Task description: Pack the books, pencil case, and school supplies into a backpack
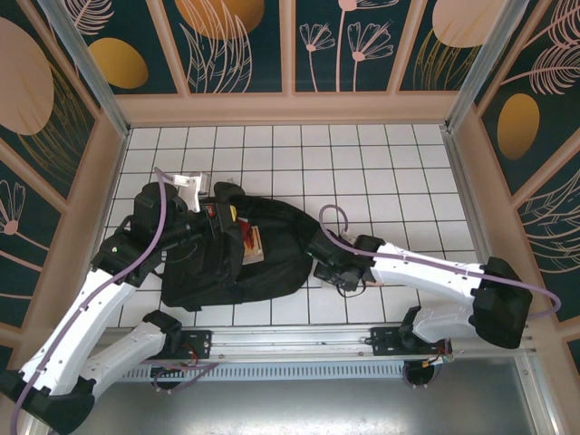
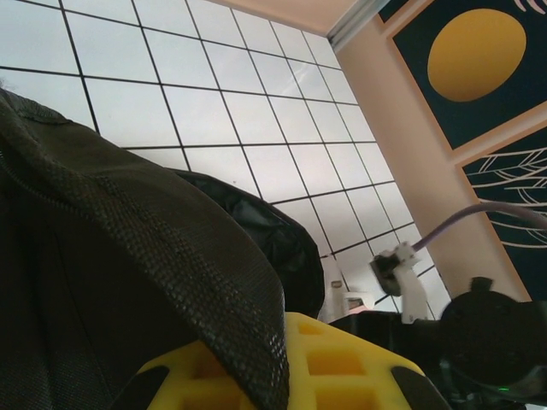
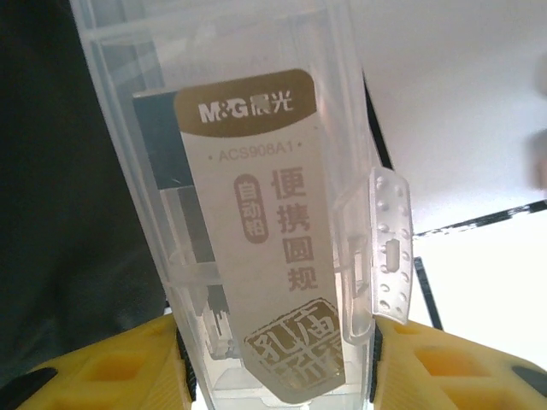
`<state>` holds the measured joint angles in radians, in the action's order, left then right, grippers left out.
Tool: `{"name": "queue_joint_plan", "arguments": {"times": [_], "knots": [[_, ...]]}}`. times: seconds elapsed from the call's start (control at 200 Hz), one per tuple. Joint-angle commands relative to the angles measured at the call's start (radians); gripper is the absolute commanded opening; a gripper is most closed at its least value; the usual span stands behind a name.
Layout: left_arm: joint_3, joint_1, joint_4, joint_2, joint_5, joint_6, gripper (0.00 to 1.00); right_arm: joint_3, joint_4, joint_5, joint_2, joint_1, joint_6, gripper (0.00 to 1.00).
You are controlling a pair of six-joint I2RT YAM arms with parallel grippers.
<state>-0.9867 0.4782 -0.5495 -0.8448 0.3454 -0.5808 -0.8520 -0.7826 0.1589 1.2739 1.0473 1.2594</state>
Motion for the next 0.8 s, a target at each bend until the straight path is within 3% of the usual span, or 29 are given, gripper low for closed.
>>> {"name": "queue_joint_plan", "arguments": {"times": [0.0, 0.165, 0.28, 0.58, 0.796], "knots": [[-0.051, 0.000, 0.055, -0.006, 0.029, 0.022, 0.00, -0.111, -0.123, 0.114, -0.052, 0.006, -0.019, 0.46], [-0.080, 0.000, 0.036, -0.021, 0.035, 0.041, 0.00, -0.279, -0.139, 0.171, -0.047, 0.000, -0.135, 0.46], [-0.100, 0.000, 0.033, -0.031, 0.064, 0.054, 0.00, -0.364, -0.053, 0.138, 0.014, -0.010, -0.238, 0.46], [-0.162, 0.000, 0.018, -0.034, 0.184, 0.096, 0.00, -0.521, 0.228, -0.101, 0.292, -0.018, -0.442, 0.46], [-0.195, 0.000, -0.020, -0.024, 0.140, 0.125, 0.00, -0.504, 0.413, -0.281, 0.403, -0.007, -0.497, 0.45]]}}
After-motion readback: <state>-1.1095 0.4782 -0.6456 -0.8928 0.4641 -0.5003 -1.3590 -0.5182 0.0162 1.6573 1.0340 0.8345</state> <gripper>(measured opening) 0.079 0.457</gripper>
